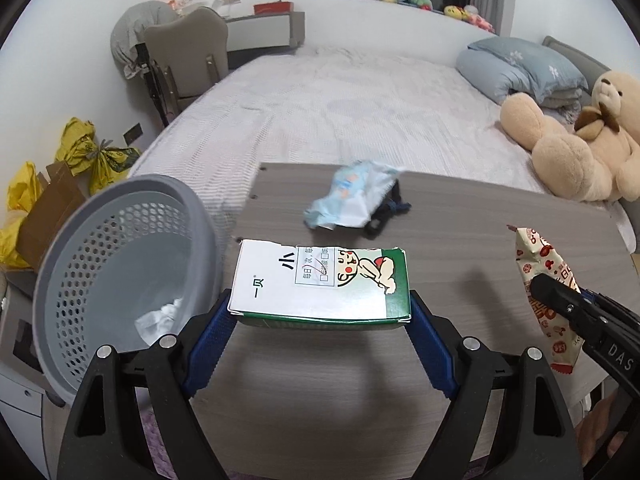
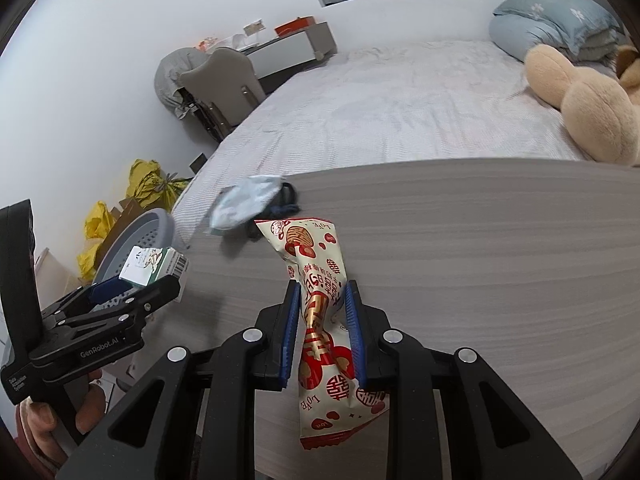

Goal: Collect trash
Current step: 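Carry wrapper and carton over the grey basket and open both tools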

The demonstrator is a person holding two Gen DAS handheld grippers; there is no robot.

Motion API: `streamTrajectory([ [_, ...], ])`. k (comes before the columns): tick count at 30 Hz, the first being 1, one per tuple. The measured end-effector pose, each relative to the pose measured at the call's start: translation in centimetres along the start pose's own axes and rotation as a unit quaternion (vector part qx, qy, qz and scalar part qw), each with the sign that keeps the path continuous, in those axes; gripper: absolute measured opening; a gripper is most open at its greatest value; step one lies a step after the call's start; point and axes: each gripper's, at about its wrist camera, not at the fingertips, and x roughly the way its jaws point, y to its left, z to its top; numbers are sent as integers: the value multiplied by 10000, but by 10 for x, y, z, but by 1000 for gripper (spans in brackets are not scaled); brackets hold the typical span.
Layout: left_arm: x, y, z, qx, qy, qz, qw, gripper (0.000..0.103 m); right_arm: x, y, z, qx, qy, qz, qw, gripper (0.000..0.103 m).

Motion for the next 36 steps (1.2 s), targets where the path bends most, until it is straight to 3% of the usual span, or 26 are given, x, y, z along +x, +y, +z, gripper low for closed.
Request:
streamTrajectory([
  [10,-9,82,7,-290,-260,448,9982,81,37,90,25,-632,108,377,9972,23],
  [22,0,189,-10,-885,-130,985,9911,81,97,200,33,-1376,539,859,9853,23],
  [36,15,228,-18,-1156,31,1172,9864,81,147,265,36,-1806,867,1176,9727,23],
])
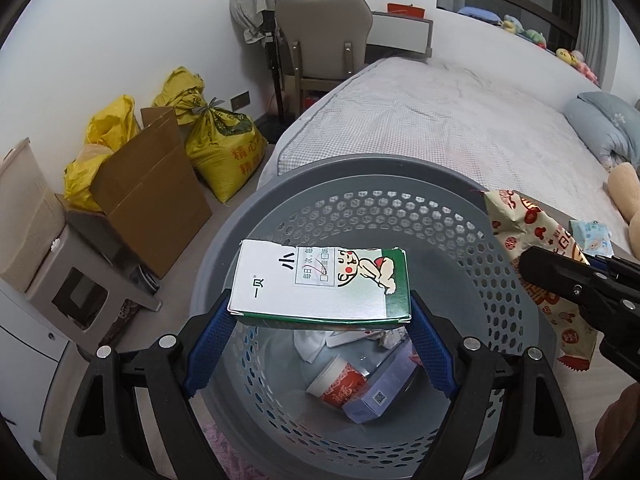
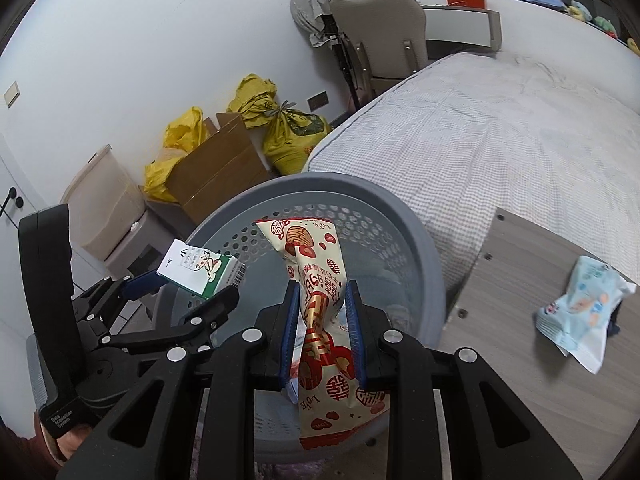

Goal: Collect trash
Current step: 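Carry wrapper and carton over the grey basket and open both tools, then move the right tool to the black cord beside the wet-wipe pack and close on it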

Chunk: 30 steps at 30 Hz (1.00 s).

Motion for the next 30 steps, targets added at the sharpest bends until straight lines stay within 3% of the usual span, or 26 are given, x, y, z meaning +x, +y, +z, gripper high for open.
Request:
streamTrajectory([
  [8,2,13,1,-181,36,7,9998,82,15,2,4,-26,146,45,9999,25],
  [9,1,13,2,-207,36,-9,9998,82,16,3,4,-33,157,47,9999,29],
  [11,0,16,2,-273,22,-20,9996,90,14,2,3,-39,117,19,9999,58],
  [30,-17,25,-6,-428,-81,123,9990,96,-3,4,-9,-35,0,-257,9997,60],
])
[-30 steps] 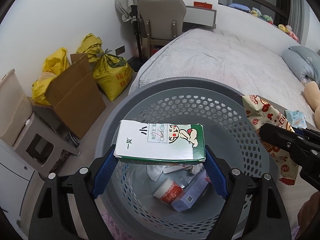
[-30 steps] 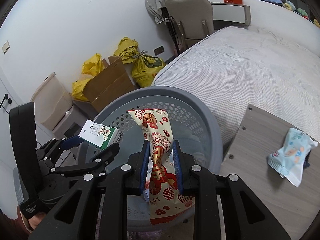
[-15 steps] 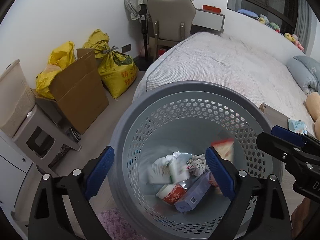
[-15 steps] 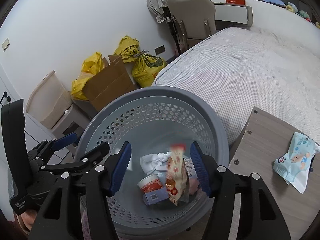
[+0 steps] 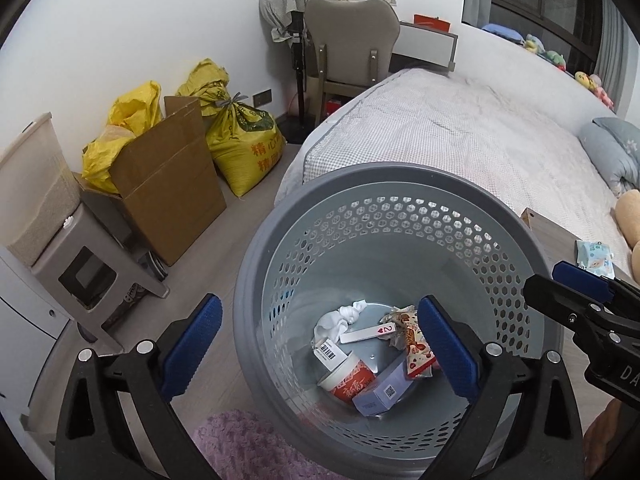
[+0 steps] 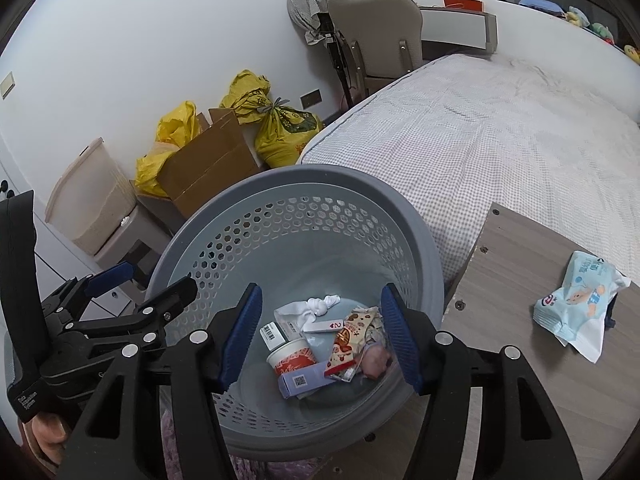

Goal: Collect trash
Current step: 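Move the right tool to the black cord beside the wet-wipe pack and close on it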

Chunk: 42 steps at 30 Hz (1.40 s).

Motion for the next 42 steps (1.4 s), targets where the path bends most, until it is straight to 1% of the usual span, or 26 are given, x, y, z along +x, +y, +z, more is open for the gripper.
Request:
streamTrajectory([
  [9,-14,-4,-3,48,-127,-17,9999,97,-19,-2,-9,30,-96,-147,9998,60],
  [14,-23,-12,-6,124,-174,-113,9997,97,-31,-4,-16,81,-157,-248,9995,60],
  [20,-30,-25,-12,212,-185,-303,9991,97,-53,-17,-28,183,-272,-483,9983,60],
  [27,-33,-53,-19,392,-128,-537,9977,97,-85,-58,-57,569,-304,-934,9935,60],
  [33,-38,-79,-18,503,-151,-699,9962,97,-103,-101,-72,927,-360,-1268,9869,60],
  [38,-39,-102,-18,684,-149,-751,9947,97,-104,-140,-74,1168,-367,-1442,9819,60],
  [42,-38,-119,-16,792,-128,-758,9939,97,-97,-162,-71,1245,-286,-1479,9807,60],
])
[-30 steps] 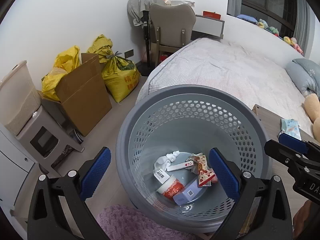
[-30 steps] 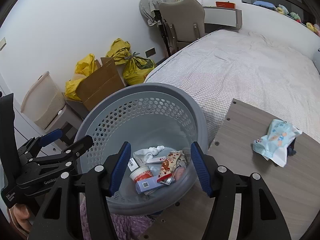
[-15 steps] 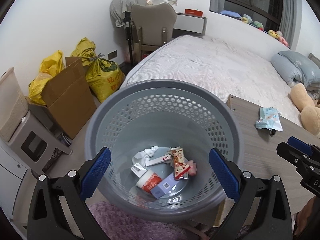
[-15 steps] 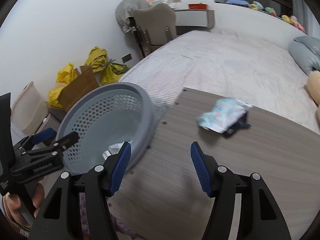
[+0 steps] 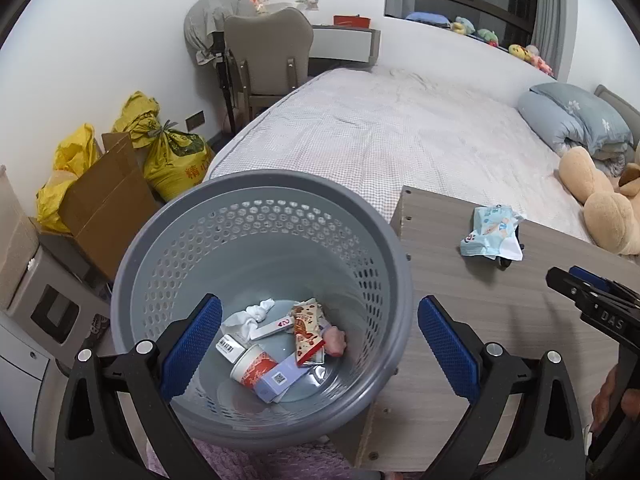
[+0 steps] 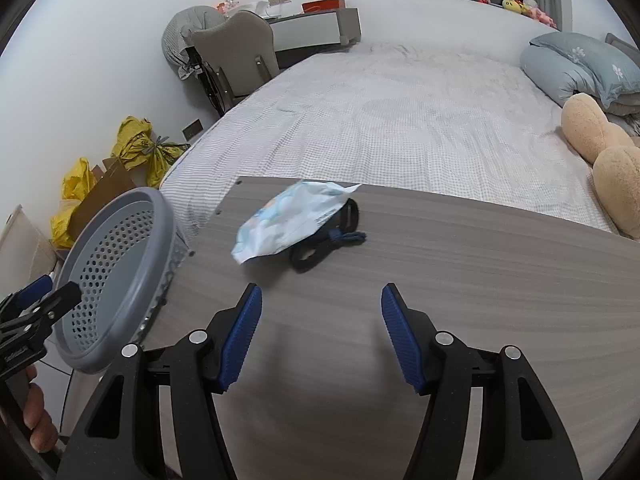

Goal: Collect trash
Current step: 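Move the right tool to the black cord beside the wet-wipe pack and close on it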

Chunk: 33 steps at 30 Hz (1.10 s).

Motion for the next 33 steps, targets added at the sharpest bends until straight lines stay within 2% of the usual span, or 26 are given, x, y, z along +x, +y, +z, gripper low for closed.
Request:
streamTrajectory([
  [13,13,-27,11,166,101,44,9998,97,53,-7,20,-250,451,147,9986,60],
  [16,15,-26,12,138,118,57,9998,97,58,-5,22,-316,465,123,9983,65],
  [33,16,-27,11,134,130,90,9998,97,79,12,32,-693,503,-210,9961,64],
])
